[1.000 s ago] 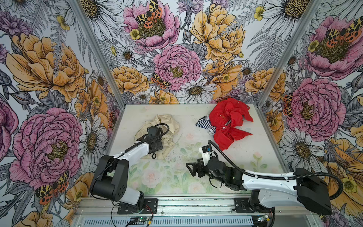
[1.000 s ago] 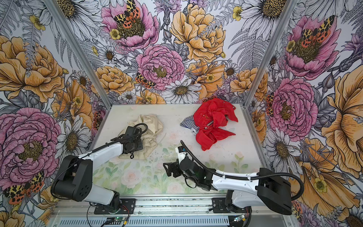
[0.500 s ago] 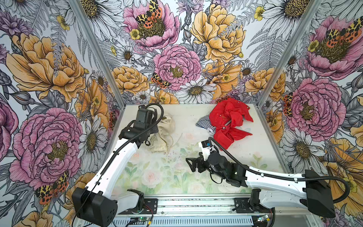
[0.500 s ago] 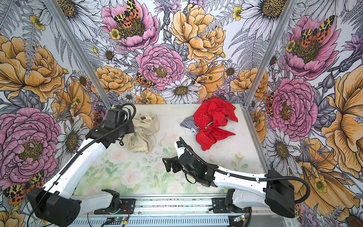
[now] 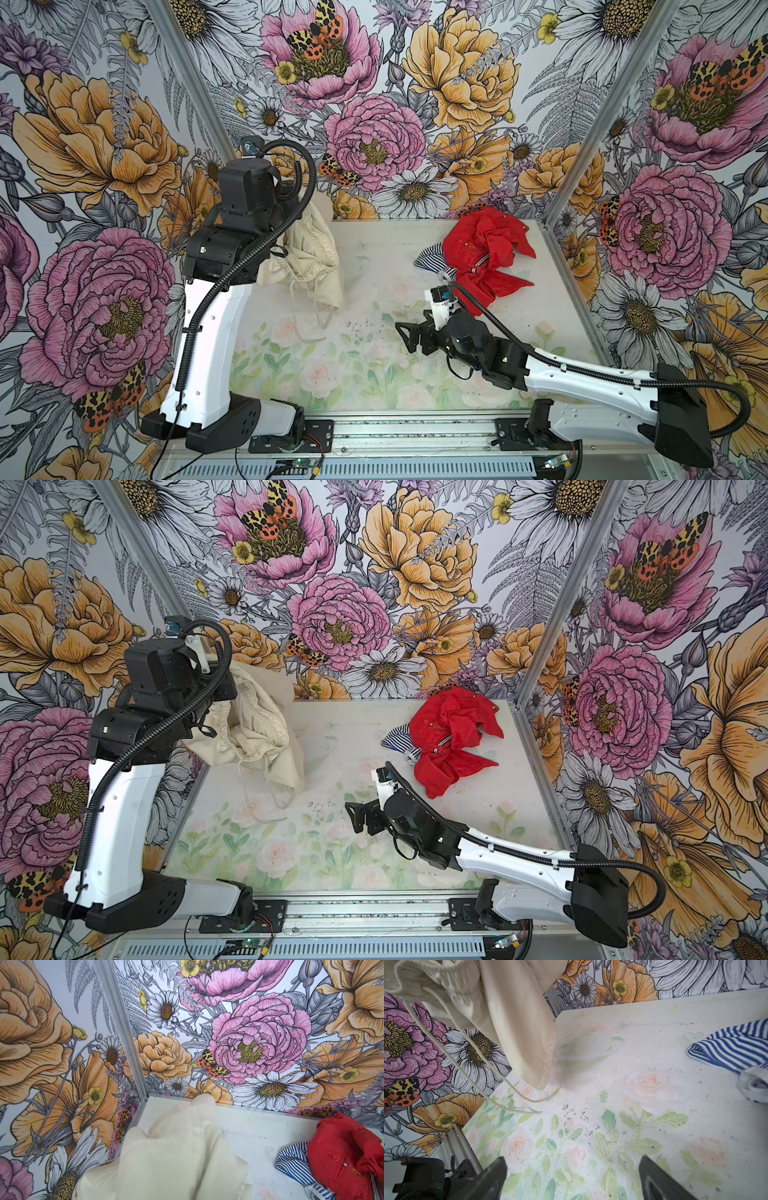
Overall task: Pick out a specific cloth from the pile
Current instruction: 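Lift the beige trousers with the left gripper toward the far corner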
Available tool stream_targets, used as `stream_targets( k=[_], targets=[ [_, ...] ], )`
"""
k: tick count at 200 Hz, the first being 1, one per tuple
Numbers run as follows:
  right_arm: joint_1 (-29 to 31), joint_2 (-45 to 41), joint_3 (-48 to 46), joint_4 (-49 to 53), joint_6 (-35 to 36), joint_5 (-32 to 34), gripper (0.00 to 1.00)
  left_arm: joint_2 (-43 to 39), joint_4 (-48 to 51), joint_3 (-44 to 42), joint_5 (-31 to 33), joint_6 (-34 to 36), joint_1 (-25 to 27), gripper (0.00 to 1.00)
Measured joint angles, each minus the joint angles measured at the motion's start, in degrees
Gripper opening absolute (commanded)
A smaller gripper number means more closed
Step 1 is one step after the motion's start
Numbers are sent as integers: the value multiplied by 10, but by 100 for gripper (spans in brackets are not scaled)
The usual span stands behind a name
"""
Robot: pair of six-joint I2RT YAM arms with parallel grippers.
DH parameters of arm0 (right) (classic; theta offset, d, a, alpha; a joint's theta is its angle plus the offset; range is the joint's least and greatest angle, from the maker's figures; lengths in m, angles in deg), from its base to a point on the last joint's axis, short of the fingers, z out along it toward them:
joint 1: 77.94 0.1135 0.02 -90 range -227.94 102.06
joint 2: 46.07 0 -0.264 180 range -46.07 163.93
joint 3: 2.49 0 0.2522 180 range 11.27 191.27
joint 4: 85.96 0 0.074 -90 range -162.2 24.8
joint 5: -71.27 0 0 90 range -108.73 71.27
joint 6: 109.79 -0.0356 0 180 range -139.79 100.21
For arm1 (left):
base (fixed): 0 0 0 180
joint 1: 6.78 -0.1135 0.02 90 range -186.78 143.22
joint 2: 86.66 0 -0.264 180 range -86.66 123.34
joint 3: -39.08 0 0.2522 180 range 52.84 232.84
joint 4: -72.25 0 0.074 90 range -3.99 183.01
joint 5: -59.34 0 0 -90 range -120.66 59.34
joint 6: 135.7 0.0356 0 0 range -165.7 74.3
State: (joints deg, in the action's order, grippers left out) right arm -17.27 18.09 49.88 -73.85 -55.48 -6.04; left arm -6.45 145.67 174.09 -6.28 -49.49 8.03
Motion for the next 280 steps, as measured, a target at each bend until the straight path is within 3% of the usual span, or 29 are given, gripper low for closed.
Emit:
stream_targets(
  k=[31,82,106,182,280],
  targets=[
    [-2,-18,-2,6,-3,0,99,34,1,73,24,19,0,0],
    [-4,-21,-2,11,-7,0,99,34,0,76,35,26,21,0],
    [-4,-19,-2,11,-9,0,99,16,-21,26,37,41,25,0],
    [-4,-9,-2,12,-13,0,99,8,-132,-161,84,89,-39,0],
    [-11,-8,-13,12,-16,2,99,87,-264,-45,104,110,-64,0]
  ],
)
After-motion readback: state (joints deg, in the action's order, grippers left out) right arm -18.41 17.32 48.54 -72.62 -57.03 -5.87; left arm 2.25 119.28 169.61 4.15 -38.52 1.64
